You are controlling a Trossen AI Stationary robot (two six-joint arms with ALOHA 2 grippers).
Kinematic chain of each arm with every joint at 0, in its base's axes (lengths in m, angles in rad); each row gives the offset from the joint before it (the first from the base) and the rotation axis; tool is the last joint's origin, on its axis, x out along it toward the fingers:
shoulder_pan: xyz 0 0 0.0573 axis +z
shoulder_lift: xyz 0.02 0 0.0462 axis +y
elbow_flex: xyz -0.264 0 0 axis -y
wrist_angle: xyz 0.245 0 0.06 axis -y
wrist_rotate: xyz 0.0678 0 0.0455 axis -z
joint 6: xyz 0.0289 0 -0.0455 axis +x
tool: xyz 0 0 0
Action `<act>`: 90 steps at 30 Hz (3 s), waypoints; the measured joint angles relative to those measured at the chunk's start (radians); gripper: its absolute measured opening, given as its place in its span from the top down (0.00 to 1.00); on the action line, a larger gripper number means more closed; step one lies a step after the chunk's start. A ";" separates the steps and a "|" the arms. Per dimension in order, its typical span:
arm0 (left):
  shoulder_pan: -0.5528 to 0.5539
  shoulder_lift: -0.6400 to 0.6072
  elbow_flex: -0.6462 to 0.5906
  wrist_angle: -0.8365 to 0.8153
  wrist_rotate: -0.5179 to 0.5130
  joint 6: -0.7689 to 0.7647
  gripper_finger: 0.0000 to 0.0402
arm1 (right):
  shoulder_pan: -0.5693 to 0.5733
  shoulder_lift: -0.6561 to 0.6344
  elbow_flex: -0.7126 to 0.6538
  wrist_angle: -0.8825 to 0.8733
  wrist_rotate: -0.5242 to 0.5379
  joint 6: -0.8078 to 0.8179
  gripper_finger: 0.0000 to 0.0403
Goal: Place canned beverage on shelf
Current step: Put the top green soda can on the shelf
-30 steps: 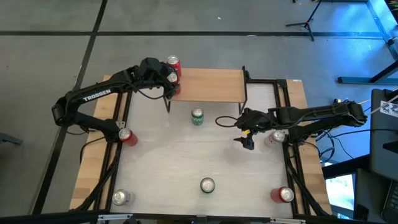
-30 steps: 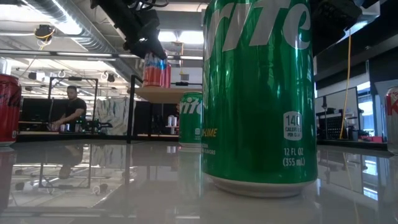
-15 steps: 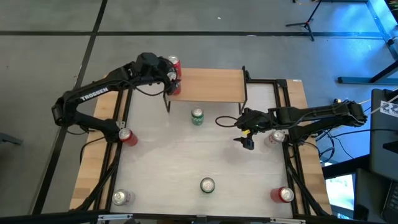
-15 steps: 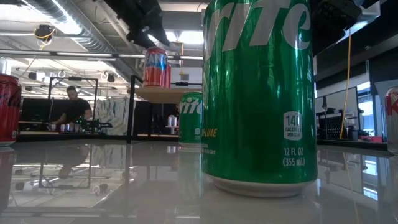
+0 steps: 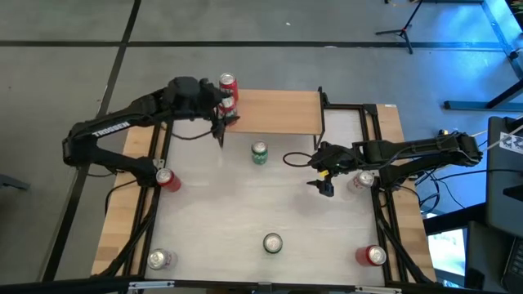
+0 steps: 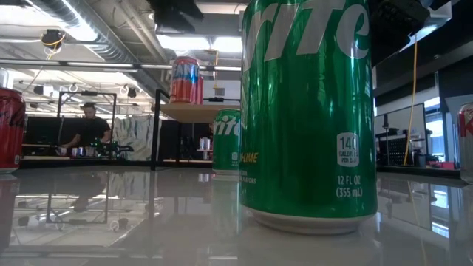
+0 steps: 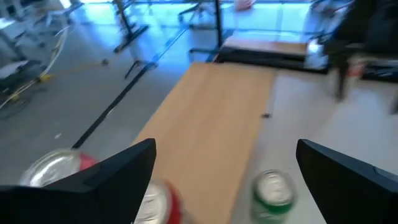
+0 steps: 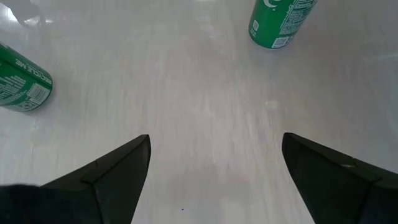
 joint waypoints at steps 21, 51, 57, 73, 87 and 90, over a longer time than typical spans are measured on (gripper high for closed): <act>-0.375 -0.007 -0.367 0.260 -0.294 -0.193 0.06 | 0.000 0.031 -0.031 0.262 0.104 -0.055 0.11; -0.376 0.157 -0.750 0.823 -0.293 -0.268 0.06 | -0.003 0.454 -0.039 0.772 0.334 -0.090 0.11; -0.355 0.239 -0.751 0.849 -0.293 -0.269 0.06 | -0.023 0.511 -0.039 0.857 0.348 -0.091 0.11; -0.317 0.440 -0.751 1.084 -0.277 -0.197 0.06 | -0.069 0.629 -0.039 1.039 0.330 -0.094 0.11; -0.288 0.513 -0.750 1.252 -0.325 -0.139 0.06 | -0.075 0.629 -0.039 1.050 0.354 -0.114 0.11; -0.275 0.513 -0.750 1.254 -0.295 -0.142 0.06 | -0.081 0.629 -0.039 1.058 0.351 -0.113 0.11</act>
